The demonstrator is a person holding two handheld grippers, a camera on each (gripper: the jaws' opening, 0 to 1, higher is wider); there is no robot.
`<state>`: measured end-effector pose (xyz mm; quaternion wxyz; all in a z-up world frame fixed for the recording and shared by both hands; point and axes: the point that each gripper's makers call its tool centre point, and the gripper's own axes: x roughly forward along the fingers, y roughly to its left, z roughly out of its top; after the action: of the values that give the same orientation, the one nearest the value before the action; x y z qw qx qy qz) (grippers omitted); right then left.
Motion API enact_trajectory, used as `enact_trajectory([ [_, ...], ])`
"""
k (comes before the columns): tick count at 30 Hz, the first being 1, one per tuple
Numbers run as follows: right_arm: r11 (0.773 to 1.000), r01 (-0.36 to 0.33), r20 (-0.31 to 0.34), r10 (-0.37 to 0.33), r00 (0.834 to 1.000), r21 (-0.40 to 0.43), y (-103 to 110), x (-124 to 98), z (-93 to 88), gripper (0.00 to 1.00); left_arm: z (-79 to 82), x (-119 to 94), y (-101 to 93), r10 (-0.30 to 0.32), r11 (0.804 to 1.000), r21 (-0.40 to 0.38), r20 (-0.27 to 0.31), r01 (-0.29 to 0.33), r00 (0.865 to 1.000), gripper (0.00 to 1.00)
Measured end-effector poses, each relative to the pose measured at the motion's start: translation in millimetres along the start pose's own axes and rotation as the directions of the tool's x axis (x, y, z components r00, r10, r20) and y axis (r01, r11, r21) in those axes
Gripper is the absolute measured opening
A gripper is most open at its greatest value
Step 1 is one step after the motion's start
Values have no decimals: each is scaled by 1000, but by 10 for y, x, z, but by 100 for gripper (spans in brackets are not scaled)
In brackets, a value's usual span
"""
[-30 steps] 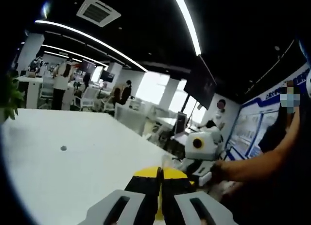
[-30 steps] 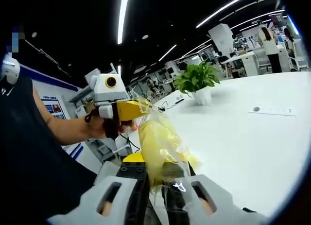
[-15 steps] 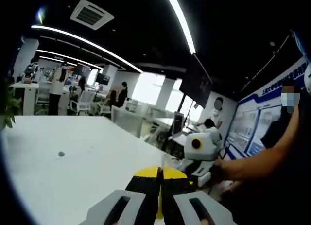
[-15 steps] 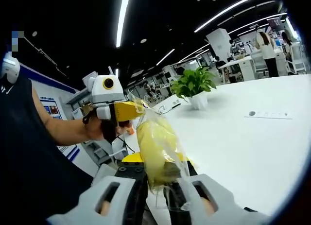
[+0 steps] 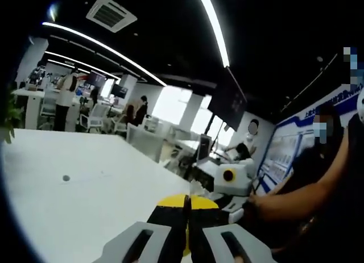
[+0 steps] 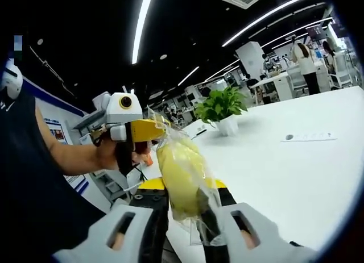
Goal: Compare the silicone blocks by pressing each to a similar depth, holding the contact briefly, and releasing to observe deformation and rebound differences across the visible hardness samples.
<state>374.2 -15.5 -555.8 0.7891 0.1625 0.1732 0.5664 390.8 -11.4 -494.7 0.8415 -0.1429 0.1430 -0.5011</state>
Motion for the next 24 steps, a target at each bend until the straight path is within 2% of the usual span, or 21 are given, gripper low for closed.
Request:
enact_trajectory([
  [3, 999, 20, 20, -19, 1000, -25, -24, 6, 40, 19, 40, -10, -15, -8, 1000, -2, 6, 8, 1000, 0],
  [8, 996, 67, 56, -64, 996, -61, -62, 3, 127, 32, 71, -8, -61, -29, 999, -16, 16, 29, 999, 0],
  [9, 994, 77, 65, -71, 995, -83, -57, 0, 149, 35, 78, -17, -59, -31, 999, -16, 22, 31, 999, 0],
  [15, 988, 116, 66, -109, 992, -102, -52, -15, 170, 58, 58, -16, -57, -27, 999, -31, 27, 28, 999, 0],
  [18, 968, 184, 86, -172, 981, -169, -128, -75, 168, 69, 9, -10, -18, -15, 999, -40, 17, 15, 1000, 0],
  [20, 964, 209, 93, -196, 976, -163, -156, -119, 157, 76, 1, -8, 2, -8, 999, -47, 18, 9, 1000, 0],
  [24, 941, 281, 115, -263, 958, -191, -272, -223, 184, 95, 39, -20, 37, 0, 997, -74, 43, 4, 999, 0],
])
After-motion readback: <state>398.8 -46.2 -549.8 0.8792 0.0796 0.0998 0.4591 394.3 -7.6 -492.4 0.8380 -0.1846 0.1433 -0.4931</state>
